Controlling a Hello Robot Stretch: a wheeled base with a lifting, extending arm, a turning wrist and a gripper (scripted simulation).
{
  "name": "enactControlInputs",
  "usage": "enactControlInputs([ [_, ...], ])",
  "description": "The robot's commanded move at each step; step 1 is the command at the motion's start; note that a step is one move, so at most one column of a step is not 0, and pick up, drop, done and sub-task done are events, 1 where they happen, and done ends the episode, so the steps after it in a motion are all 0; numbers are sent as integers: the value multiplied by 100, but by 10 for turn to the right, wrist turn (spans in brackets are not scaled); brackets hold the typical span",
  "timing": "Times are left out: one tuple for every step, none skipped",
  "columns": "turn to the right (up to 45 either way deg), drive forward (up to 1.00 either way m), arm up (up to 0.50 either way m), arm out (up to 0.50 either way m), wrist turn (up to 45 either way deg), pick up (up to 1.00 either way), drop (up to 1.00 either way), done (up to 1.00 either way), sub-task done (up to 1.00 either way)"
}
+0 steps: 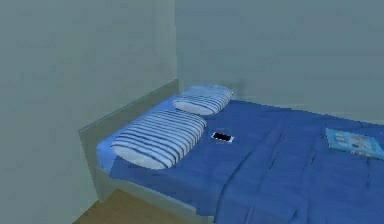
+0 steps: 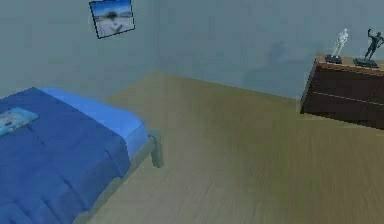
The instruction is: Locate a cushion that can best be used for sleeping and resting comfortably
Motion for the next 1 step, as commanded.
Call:
enactControlInputs([
  [0, 0, 0, 0, 0, 0, 0, 100, 0],
])
